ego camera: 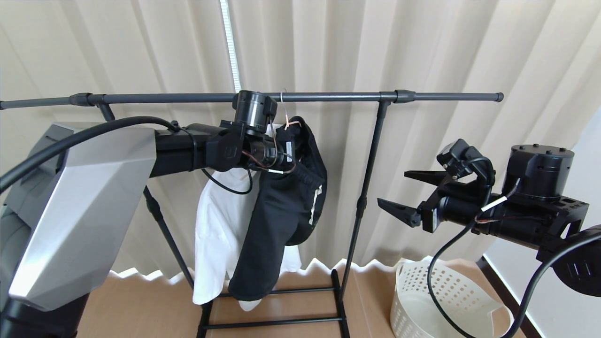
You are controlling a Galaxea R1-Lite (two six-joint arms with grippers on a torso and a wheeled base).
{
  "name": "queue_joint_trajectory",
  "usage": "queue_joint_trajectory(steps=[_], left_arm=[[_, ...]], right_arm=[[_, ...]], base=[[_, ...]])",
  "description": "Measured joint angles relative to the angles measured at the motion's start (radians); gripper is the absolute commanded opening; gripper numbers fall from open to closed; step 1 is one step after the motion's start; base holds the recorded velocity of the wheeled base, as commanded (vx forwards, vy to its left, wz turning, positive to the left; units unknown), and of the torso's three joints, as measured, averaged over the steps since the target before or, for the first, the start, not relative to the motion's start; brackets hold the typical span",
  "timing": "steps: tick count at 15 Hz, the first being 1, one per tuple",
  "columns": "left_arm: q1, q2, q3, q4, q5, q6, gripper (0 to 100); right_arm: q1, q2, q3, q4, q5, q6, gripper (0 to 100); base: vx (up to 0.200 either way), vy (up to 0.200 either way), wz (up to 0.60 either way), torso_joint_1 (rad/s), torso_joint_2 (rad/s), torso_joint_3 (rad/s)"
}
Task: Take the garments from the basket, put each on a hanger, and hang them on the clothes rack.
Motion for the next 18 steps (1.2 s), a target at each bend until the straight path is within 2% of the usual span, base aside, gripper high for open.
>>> queue_joint_trajectory(steps=[2, 3, 7, 10, 13, 15, 18], left_arm=[[0.000, 0.001, 0.000, 0.000, 0.000, 0.000, 0], [0.000, 0.001, 0.000, 0.000, 0.000, 0.000, 100], [0.000, -0.011, 0.009, -0.001, 0.000, -0.004, 100], [0.000, -0.088, 0.099, -0.001, 0.000, -0.003, 100], [-0.002, -0.228, 0.269, -0.002, -0.002, 0.005, 100], [-0.004, -0.362, 0.438, -0.018, -0.003, 0.027, 100], [-0.004, -0.587, 0.729, -0.084, -0.008, 0.097, 100]], right_arm=[[0.000, 0.002, -0.001, -0.001, 0.000, 0.000, 100], [0.000, 0.003, -0.001, -0.002, 0.000, 0.000, 100], [0.001, 0.003, -0.004, -0.006, 0.001, 0.001, 100], [0.002, -0.005, -0.005, -0.008, 0.004, 0.007, 100], [0.010, -0.041, -0.003, -0.006, 0.002, 0.072, 100], [0.014, -0.106, -0.006, 0.009, -0.012, 0.150, 100], [0.014, -0.220, -0.022, 0.175, -0.102, 0.190, 100]], base=[[0.000, 0.000, 0.00, 0.000, 0.00, 0.000], [0.000, 0.000, 0.00, 0.000, 0.00, 0.000], [0.000, 0.000, 0.00, 0.000, 0.00, 0.000], [0.000, 0.000, 0.00, 0.000, 0.00, 0.000], [0.000, 0.000, 0.00, 0.000, 0.00, 0.000], [0.000, 0.000, 0.00, 0.000, 0.00, 0.000], [0.000, 0.000, 0.00, 0.000, 0.00, 0.000]])
